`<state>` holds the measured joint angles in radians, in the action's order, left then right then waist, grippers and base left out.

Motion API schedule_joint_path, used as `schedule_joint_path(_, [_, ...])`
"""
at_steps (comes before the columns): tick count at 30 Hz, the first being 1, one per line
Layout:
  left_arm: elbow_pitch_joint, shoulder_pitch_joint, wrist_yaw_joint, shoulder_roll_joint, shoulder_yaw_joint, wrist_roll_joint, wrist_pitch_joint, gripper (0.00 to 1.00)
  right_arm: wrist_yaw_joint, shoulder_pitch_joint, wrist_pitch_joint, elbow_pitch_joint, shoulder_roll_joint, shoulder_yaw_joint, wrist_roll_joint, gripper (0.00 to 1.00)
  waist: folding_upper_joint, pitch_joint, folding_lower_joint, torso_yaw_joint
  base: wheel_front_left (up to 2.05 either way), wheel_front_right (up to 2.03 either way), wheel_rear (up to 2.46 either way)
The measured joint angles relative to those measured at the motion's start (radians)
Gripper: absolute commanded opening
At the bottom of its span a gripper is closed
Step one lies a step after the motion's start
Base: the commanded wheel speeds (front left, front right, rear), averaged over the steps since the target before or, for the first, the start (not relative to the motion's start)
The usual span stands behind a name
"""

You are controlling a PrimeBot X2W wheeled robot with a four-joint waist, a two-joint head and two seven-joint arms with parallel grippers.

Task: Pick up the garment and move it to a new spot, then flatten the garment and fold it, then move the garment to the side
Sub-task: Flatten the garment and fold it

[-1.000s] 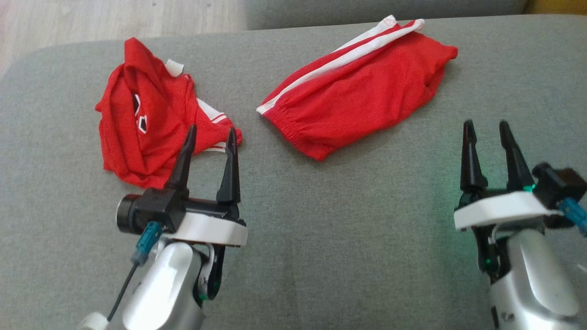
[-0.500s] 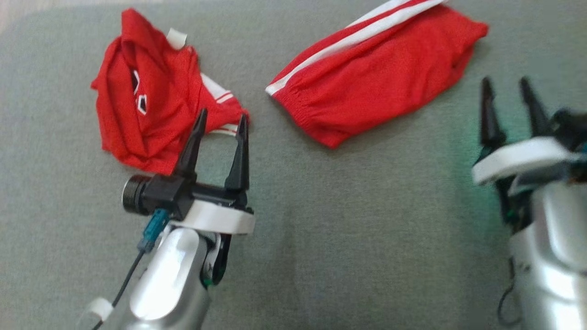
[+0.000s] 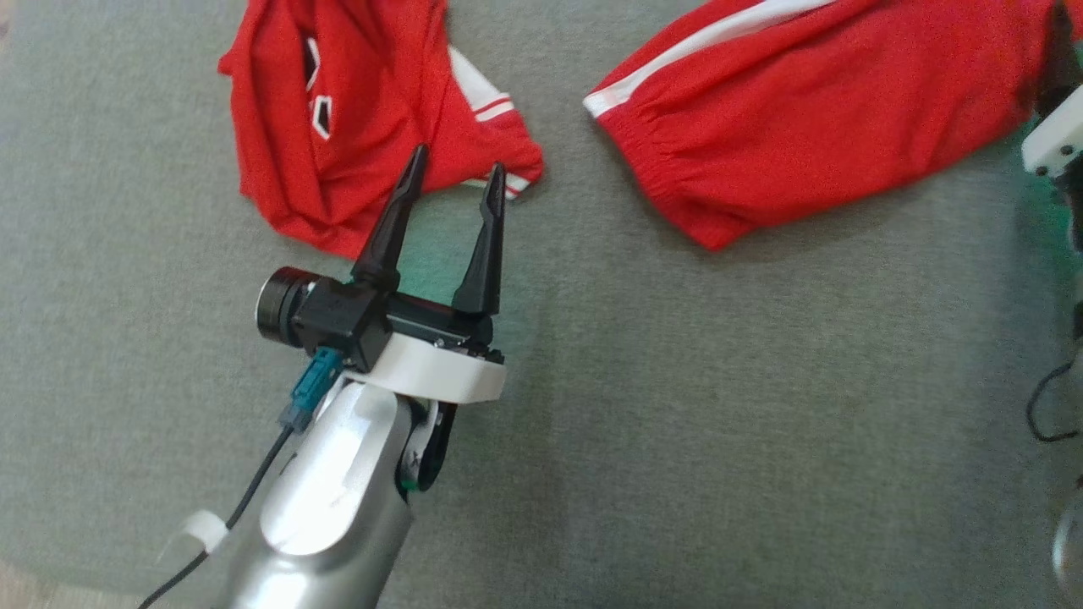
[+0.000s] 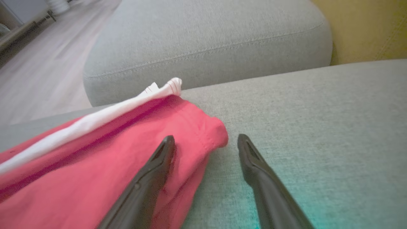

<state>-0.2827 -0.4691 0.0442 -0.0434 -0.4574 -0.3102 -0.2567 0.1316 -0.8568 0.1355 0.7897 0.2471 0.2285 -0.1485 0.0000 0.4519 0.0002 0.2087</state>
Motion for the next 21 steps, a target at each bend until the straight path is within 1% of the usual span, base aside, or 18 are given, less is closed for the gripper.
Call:
schedule_joint_path(4, [0.003,-0.012,0.015,0.002,-0.016,-0.015,0.000,1.00,0.000,-0.053,0.026,0.095,0.044,-0.038,0.007,1.00,0.0000,0.032,0.0000,0.031,0.00,0.00,0.00])
schedule_joint_path(6, [0.008,-0.021,0.018,0.002,-0.023,-0.021,0.000,1.00,0.000,-0.079,0.028,0.122,0.064,-0.068,0.011,1.00,0.0000,0.044,-0.0001,0.042,0.00,0.00,0.00])
schedule_joint_path(7, [0.013,-0.027,0.019,0.002,-0.027,-0.021,0.000,1.00,0.000,-0.114,0.045,0.151,0.084,-0.107,0.008,1.00,0.0000,0.054,-0.0002,0.051,0.00,0.00,0.00])
schedule_joint_path(8, [0.013,-0.028,0.019,0.002,-0.027,-0.021,0.000,1.00,0.000,-0.129,0.053,0.161,0.090,-0.132,0.001,1.00,0.0000,0.058,-0.0002,0.053,0.00,0.00,0.00])
schedule_joint_path(9, [0.013,-0.029,0.027,0.002,-0.027,-0.026,0.000,1.00,0.000,-0.142,0.066,0.171,0.092,-0.156,-0.012,0.79,0.0000,0.060,-0.0002,0.055,0.00,0.00,0.00])
schedule_joint_path(10, [0.013,-0.029,0.028,0.002,-0.026,-0.028,0.000,1.00,0.000,-0.150,0.074,0.177,0.095,-0.179,-0.028,0.02,0.0000,0.061,-0.0002,0.054,0.00,0.00,0.00])
schedule_joint_path(11, [0.013,-0.030,0.030,0.002,-0.025,-0.030,0.000,1.00,0.000,-0.156,0.077,0.182,0.097,-0.199,-0.043,0.00,0.0000,0.061,-0.0002,0.053,0.00,0.00,0.00])
schedule_joint_path(15, [0.009,-0.038,0.035,0.003,-0.013,-0.029,0.000,1.00,0.000,-0.157,0.072,0.193,0.097,-0.259,-0.127,0.00,0.0000,0.051,-0.0002,0.036,0.00,0.00,0.00])
schedule_joint_path(19, [0.001,-0.037,0.034,0.003,0.005,-0.021,0.000,1.00,0.000,-0.128,0.024,0.194,0.101,-0.293,-0.193,0.00,0.0000,0.029,-0.0002,0.012,0.00,0.00,0.00])
schedule_joint_path(21, [-0.004,-0.036,0.025,0.003,0.009,-0.013,0.000,1.00,0.000,-0.099,-0.005,0.190,0.109,-0.300,-0.228,0.00,0.0000,0.014,-0.0002,-0.003,0.00,0.00,0.00])
